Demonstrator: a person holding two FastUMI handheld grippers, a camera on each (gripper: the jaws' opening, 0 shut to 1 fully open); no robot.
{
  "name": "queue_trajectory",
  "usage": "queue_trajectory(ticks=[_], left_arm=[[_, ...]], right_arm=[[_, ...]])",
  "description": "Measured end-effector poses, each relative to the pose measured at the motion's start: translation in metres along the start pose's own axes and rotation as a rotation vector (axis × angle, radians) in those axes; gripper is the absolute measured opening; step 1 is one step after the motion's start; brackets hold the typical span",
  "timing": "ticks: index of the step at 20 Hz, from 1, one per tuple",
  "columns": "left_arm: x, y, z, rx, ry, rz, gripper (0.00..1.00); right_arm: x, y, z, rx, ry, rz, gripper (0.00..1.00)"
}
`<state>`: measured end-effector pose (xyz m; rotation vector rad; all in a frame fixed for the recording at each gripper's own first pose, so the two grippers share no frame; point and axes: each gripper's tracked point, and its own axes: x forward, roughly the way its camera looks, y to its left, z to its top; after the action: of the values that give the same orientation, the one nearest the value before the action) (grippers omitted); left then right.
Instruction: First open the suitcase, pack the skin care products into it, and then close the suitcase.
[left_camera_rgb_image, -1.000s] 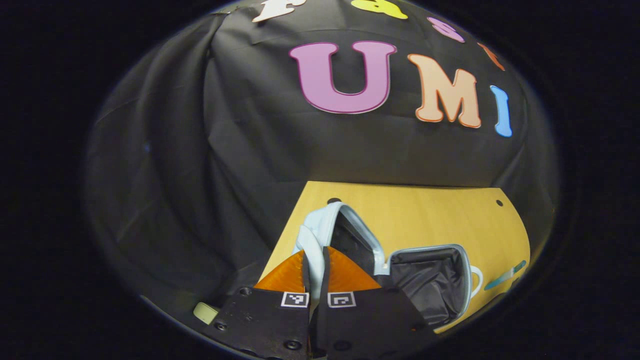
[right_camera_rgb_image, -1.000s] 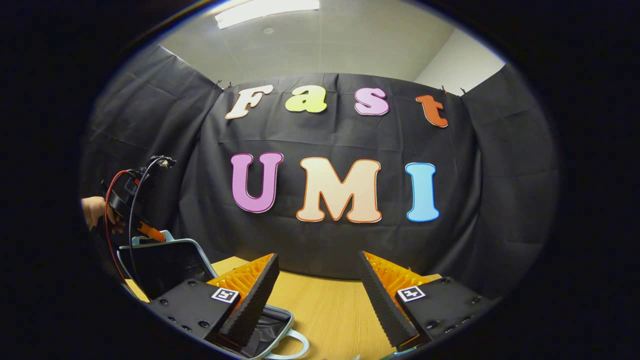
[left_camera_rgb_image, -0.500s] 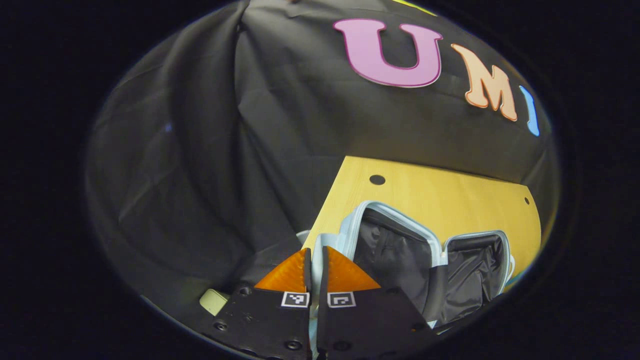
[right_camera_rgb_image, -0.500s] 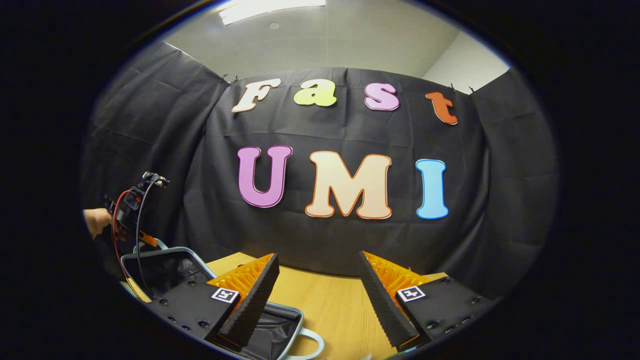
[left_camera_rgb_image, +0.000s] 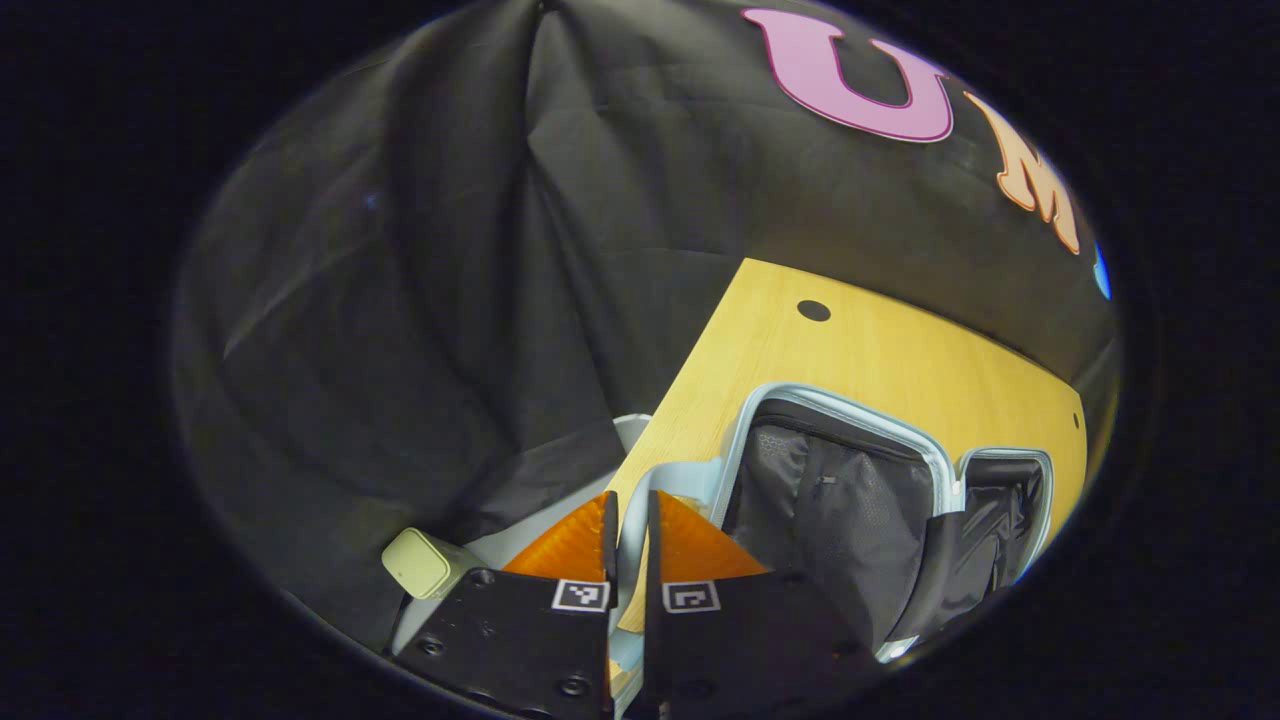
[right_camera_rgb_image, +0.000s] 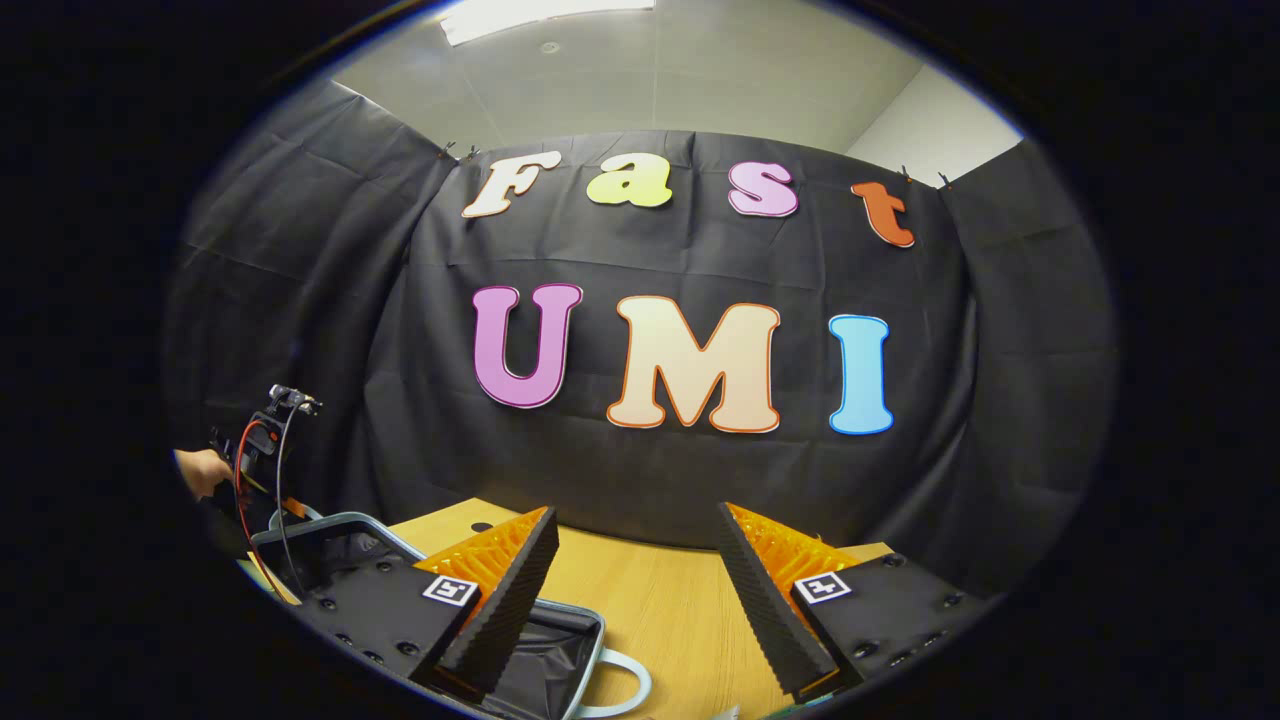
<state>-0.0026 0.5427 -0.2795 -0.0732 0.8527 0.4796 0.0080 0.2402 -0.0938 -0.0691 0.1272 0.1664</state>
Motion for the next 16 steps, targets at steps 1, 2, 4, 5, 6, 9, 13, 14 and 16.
queue_trajectory(ticks=[1,2,4,5,6,9,13,14,16], left_arm=[[-0.003,0.008,0.004,-0.012,-0.032,0.041,0.09],[-0.005,0.006,0.019,-0.047,-0.112,0.030,0.22],[-0.022,-0.011,0.045,-0.107,-0.261,-0.027,0.32],[-0.035,-0.020,0.056,-0.114,-0.308,-0.038,0.41],[-0.046,-0.027,0.063,-0.105,-0.344,-0.047,0.53],[-0.082,-0.054,0.075,-0.090,-0.433,-0.076,0.87],[-0.130,-0.084,0.085,-0.112,-0.527,-0.096,0.94],[-0.139,-0.096,0.087,-0.117,-0.546,-0.121,0.96],[-0.157,-0.123,0.088,-0.104,-0.565,-0.145,0.96]], right_arm=[[0.000,-0.001,0.001,-0.001,0.000,-0.002,1.00],[0.000,-0.004,0.002,-0.002,-0.003,-0.004,1.00],[-0.001,-0.009,0.003,-0.002,-0.007,-0.008,1.00],[-0.001,-0.012,0.003,0.001,-0.009,-0.005,1.00],[-0.001,-0.015,0.004,0.007,-0.012,-0.003,1.00],[-0.002,-0.029,0.013,0.021,-0.032,0.003,0.99],[-0.012,-0.060,0.026,0.012,-0.075,-0.007,0.98],[-0.015,-0.068,0.028,0.009,-0.082,-0.011,1.00],[-0.019,-0.085,0.032,0.008,-0.092,-0.019,1.00]])
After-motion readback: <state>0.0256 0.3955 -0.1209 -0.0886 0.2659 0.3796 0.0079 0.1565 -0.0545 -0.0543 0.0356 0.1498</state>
